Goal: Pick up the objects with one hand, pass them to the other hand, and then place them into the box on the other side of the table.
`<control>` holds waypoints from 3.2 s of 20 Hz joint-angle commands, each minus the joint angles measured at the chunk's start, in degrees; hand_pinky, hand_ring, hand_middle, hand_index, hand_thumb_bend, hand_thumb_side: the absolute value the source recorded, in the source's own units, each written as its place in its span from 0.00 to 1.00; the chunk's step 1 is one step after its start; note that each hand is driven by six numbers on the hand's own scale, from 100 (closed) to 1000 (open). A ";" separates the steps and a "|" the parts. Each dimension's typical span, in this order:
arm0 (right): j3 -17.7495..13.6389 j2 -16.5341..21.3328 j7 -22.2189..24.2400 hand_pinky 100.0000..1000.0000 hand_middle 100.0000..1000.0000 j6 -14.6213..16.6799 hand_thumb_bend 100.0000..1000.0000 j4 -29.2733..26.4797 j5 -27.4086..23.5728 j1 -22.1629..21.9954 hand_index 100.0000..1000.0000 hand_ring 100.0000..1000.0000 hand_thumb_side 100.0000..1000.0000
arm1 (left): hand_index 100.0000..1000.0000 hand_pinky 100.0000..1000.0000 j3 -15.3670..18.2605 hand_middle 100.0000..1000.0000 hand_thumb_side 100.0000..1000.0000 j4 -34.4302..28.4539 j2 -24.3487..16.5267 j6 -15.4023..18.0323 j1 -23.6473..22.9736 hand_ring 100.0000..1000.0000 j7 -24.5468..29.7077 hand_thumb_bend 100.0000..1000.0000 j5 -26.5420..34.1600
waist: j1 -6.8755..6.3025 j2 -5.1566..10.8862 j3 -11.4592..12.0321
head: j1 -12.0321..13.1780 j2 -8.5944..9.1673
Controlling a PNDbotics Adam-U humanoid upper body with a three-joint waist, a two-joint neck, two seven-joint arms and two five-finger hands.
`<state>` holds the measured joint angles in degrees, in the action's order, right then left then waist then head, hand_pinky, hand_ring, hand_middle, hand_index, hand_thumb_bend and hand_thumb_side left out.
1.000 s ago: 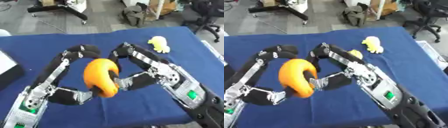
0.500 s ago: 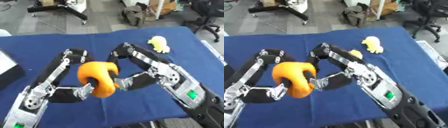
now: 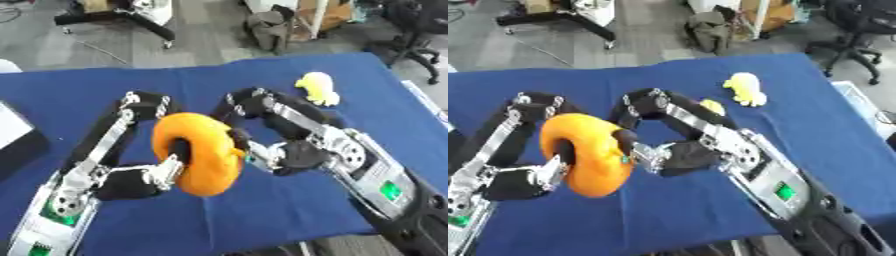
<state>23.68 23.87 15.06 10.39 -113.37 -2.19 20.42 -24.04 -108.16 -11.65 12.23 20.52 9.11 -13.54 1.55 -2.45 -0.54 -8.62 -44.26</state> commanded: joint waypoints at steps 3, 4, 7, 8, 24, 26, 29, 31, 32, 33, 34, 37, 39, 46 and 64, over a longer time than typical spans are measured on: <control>-3.89 -0.16 -3.22 0.70 0.73 2.53 0.00 -1.22 -1.51 0.38 0.58 0.82 0.65 | 0.26 0.68 0.50 0.31 0.40 -0.32 -0.63 0.08 0.49 0.54 -0.15 0.00 0.14 | -0.12 0.36 -0.25 | 0.25 0.14; -4.28 -0.35 -3.60 0.71 0.75 2.76 0.00 -1.22 -1.62 0.49 0.61 0.83 0.66 | 0.26 0.68 0.51 0.31 0.40 -0.33 -0.66 0.10 0.52 0.54 -0.10 0.00 0.10 | -0.15 0.32 -0.27 | 0.25 0.14; -5.19 -1.20 -4.51 0.72 0.79 3.11 0.00 -1.22 -1.52 0.81 0.67 0.84 0.66 | 0.26 0.68 0.50 0.31 0.40 -0.33 -0.68 0.13 0.52 0.54 0.00 0.00 0.03 | -0.19 0.23 -0.32 | 0.17 0.14; -5.44 -1.54 -4.84 0.72 0.79 3.11 0.00 -1.22 -1.32 0.88 0.67 0.84 0.66 | 0.26 0.68 0.50 0.31 0.40 -0.31 -0.65 0.14 0.50 0.54 0.02 0.00 0.01 | -0.20 0.20 -0.33 | 0.14 0.14; -9.62 -2.31 -12.01 0.69 0.71 2.70 0.00 -1.22 3.12 -4.22 0.58 0.79 0.71 | 0.28 0.61 11.76 0.29 0.06 -2.64 -13.59 -4.38 2.90 0.48 -8.39 0.00 -9.00 | -0.90 -0.28 -0.35 | 20.07 0.14; -9.64 -2.53 -12.38 0.68 0.71 2.22 0.00 -1.22 3.55 -4.77 0.58 0.79 0.72 | 0.28 0.59 14.59 0.29 0.00 -1.79 -18.99 -6.66 3.71 0.47 -10.44 0.00 -11.82 | -1.14 -0.44 -0.58 | 23.25 0.14; -9.46 -2.94 -12.52 0.68 0.70 1.69 0.00 -1.22 3.93 -5.01 0.58 0.79 0.72 | 0.28 0.57 17.34 0.28 0.00 3.87 -26.30 -10.96 5.47 0.45 -12.13 0.09 -17.06 | -1.42 -0.68 -1.06 | 27.36 0.14; -9.38 -3.13 -12.44 0.68 0.69 1.35 0.00 -1.22 4.11 -5.16 0.57 0.78 0.72 | 0.29 0.55 18.12 0.25 0.00 9.74 -29.57 -13.40 7.05 0.44 -12.47 0.17 -20.36 | -1.53 -0.78 -1.41 | 29.11 0.14; -9.36 -3.24 -12.41 0.68 0.69 1.20 0.00 -1.22 4.16 -5.26 0.57 0.78 0.72 | 0.31 0.55 18.46 0.23 0.00 13.27 -30.89 -14.56 7.99 0.43 -12.40 0.21 -22.32 | -1.55 -0.80 -1.65 | 29.76 0.14; -9.36 -3.37 -12.37 0.68 0.69 1.05 0.00 -1.22 4.19 -5.36 0.57 0.78 0.73 | 0.32 0.54 18.67 0.22 0.00 16.86 -31.96 -15.52 9.03 0.41 -12.24 0.26 -24.48 | -1.55 -0.80 -1.91 | 30.35 0.14; -9.35 -3.52 -12.36 0.68 0.69 0.90 0.00 -1.22 4.18 -5.47 0.56 0.78 0.73 | 0.32 0.52 18.74 0.22 0.00 20.48 -32.99 -16.24 10.17 0.40 -11.92 0.34 -27.16 | -1.54 -0.78 -2.17 | 30.84 0.14; -9.25 -3.81 -12.26 0.68 0.69 0.53 0.00 -1.22 4.02 -5.72 0.56 0.78 0.73 | 0.32 0.51 19.03 0.22 0.00 31.41 -34.27 -17.34 13.58 0.36 -10.70 0.43 -35.87 | -1.43 -0.63 -2.79 | 31.37 0.14; -9.18 -3.86 -12.12 0.68 0.68 0.40 0.00 -1.22 3.95 -5.89 0.56 0.78 0.73 | 0.32 0.51 19.74 0.21 0.00 39.10 -34.02 -17.99 15.52 0.35 -10.46 0.44 -40.35 | -1.33 -0.47 -3.16 | 31.13 0.14; -9.07 -4.15 -11.52 0.68 0.67 -0.09 0.00 -1.22 3.84 -6.33 0.54 0.77 0.74 | 0.52 0.60 22.20 0.38 0.07 59.59 -31.69 -21.21 18.20 0.46 -11.86 0.49 -48.94 | -1.06 -0.35 -3.85 | 29.08 0.14; -10.76 -2.09 -13.17 0.67 0.68 -3.59 0.00 -1.22 5.60 -7.64 0.53 0.78 0.73 | 0.79 0.89 26.81 0.58 0.73 21.81 -30.68 -17.12 7.12 0.59 -18.23 0.08 -2.18 | -1.23 -0.16 -1.68 | 17.63 0.14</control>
<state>13.69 20.22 2.25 7.32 -113.38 2.92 12.43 2.54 -80.82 -41.59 -6.49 27.14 -7.48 -21.85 0.55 -3.56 -2.15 10.61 -44.25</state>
